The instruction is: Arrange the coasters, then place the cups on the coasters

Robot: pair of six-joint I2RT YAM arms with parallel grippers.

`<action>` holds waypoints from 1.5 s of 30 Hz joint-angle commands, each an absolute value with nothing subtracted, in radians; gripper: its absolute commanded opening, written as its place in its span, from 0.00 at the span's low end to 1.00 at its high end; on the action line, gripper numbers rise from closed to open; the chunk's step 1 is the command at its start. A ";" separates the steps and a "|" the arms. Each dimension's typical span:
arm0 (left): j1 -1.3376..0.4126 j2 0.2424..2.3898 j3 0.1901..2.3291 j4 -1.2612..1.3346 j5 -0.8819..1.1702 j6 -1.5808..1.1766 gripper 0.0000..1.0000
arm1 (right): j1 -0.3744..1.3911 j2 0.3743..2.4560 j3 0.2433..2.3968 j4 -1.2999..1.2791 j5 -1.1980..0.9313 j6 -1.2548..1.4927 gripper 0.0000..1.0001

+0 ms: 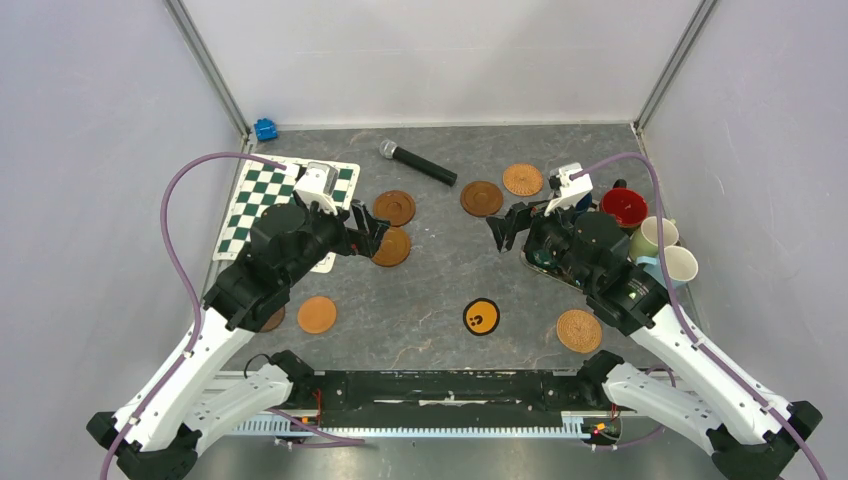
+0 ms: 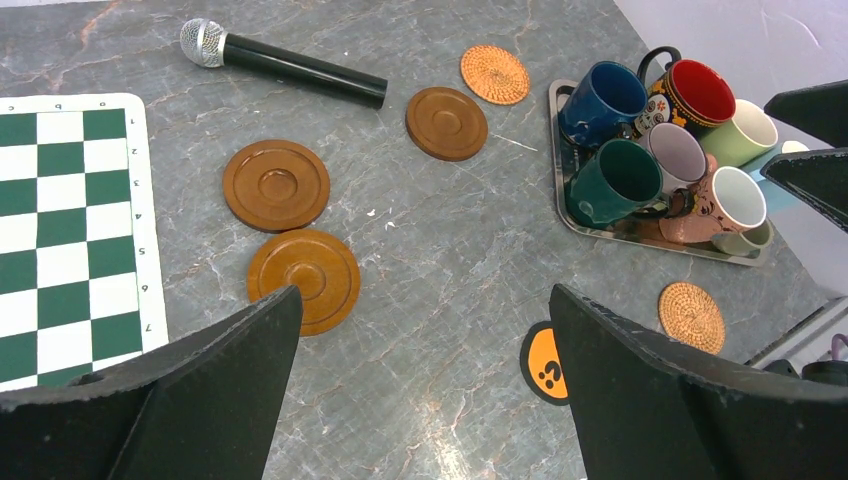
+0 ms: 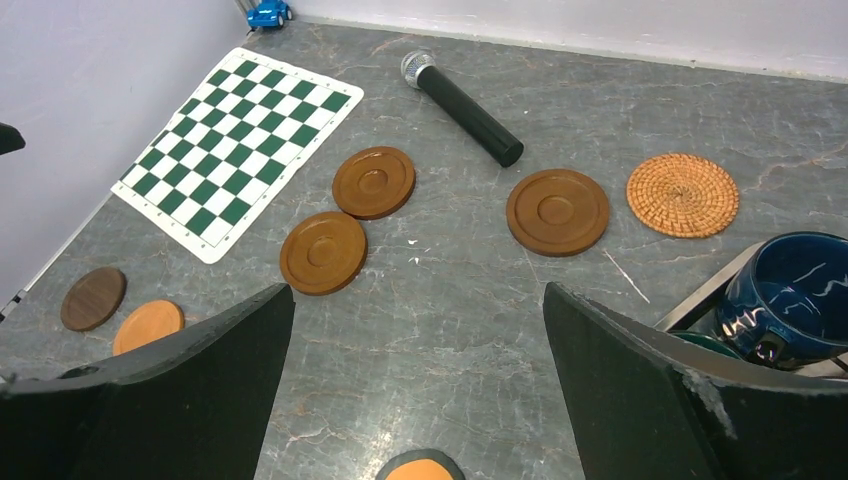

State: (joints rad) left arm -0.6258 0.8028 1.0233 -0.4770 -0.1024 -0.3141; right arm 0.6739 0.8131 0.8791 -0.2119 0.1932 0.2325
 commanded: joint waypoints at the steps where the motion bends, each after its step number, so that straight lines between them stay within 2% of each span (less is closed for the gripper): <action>1: -0.629 0.795 1.020 -0.440 -0.098 -0.322 1.00 | 0.670 0.810 0.892 -0.203 0.215 0.242 0.98; 9: -0.629 0.789 1.008 -0.448 -0.127 -0.302 1.00 | 0.670 0.808 0.866 -0.212 0.234 0.264 0.98; 15: -0.629 0.763 0.973 -0.457 -0.165 -0.268 1.00 | 0.671 0.837 0.844 -0.303 0.356 0.352 0.98; 18: -0.629 0.754 0.952 -0.450 -0.177 -0.257 1.00 | 0.670 0.859 0.837 -0.372 0.437 0.398 0.84; 22: -0.629 0.742 0.939 -0.463 -0.193 -0.251 1.00 | 0.671 0.912 0.850 -0.481 0.555 0.483 0.47; 23: -0.629 0.736 0.934 -0.465 -0.197 -0.250 1.00 | 0.670 0.924 0.853 -0.496 0.576 0.497 0.42; 25: -0.629 0.717 0.920 -0.465 -0.201 -0.248 1.00 | 0.669 0.955 0.857 -0.506 0.609 0.488 0.37; 31: -0.629 0.663 0.877 -0.460 -0.217 -0.260 1.00 | 0.658 1.074 0.915 -0.533 0.645 0.408 0.33; 36: -0.630 0.633 0.851 -0.481 -0.219 -0.258 1.00 | 0.651 1.132 0.895 -0.698 0.724 0.661 0.30; 41: -0.630 0.603 0.830 -0.482 -0.236 -0.258 1.00 | 0.646 1.111 0.829 -0.792 0.705 0.827 0.27; 45: -0.630 0.601 0.827 -0.472 -0.231 -0.258 1.00 | 0.644 1.086 0.803 -0.866 0.701 0.945 0.11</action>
State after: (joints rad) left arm -0.6262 0.6075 0.8280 -0.4927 -0.2108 -0.2871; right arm 0.6495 1.1210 0.8234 -0.7589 0.6685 0.7563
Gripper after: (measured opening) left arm 0.994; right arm 0.188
